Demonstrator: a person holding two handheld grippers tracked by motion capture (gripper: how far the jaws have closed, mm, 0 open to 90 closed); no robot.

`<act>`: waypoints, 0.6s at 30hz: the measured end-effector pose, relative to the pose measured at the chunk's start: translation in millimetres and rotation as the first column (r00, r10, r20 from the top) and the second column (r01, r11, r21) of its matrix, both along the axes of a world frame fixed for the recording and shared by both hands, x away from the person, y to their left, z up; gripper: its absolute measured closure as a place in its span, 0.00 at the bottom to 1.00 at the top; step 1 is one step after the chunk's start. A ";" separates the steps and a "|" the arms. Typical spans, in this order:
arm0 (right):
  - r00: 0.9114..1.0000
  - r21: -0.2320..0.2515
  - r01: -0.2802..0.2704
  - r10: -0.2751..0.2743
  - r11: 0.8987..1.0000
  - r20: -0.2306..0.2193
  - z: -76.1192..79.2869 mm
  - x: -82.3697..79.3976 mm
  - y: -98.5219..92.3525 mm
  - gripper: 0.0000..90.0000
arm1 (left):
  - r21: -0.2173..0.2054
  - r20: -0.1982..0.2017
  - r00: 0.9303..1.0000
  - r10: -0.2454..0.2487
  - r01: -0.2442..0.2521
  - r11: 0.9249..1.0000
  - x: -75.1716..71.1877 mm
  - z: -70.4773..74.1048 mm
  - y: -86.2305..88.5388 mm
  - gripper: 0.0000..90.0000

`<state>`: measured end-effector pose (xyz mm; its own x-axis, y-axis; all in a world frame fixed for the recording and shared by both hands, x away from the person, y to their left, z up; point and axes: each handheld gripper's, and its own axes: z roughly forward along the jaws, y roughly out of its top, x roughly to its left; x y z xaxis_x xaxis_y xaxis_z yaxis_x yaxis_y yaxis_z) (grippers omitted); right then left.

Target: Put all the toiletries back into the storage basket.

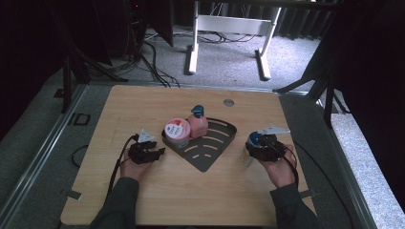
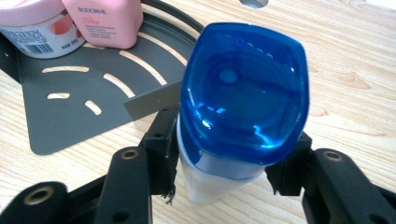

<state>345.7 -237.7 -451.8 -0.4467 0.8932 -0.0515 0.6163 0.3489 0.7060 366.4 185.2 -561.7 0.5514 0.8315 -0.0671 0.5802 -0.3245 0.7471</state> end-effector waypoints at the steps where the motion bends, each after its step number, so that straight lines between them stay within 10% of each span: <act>1: 1.000 0.001 -0.002 0.002 1.000 -0.001 -0.1 0.5 -0.3 0.58 | -0.001 0.000 1.000 0.000 0.000 1.000 0.1 0.0 0.1 0.56; 18: 0.998 0.011 -0.033 0.034 0.999 -0.044 -2.3 7.9 1.3 0.60 | -0.001 0.000 1.000 0.000 0.000 1.000 0.0 0.0 0.1 0.56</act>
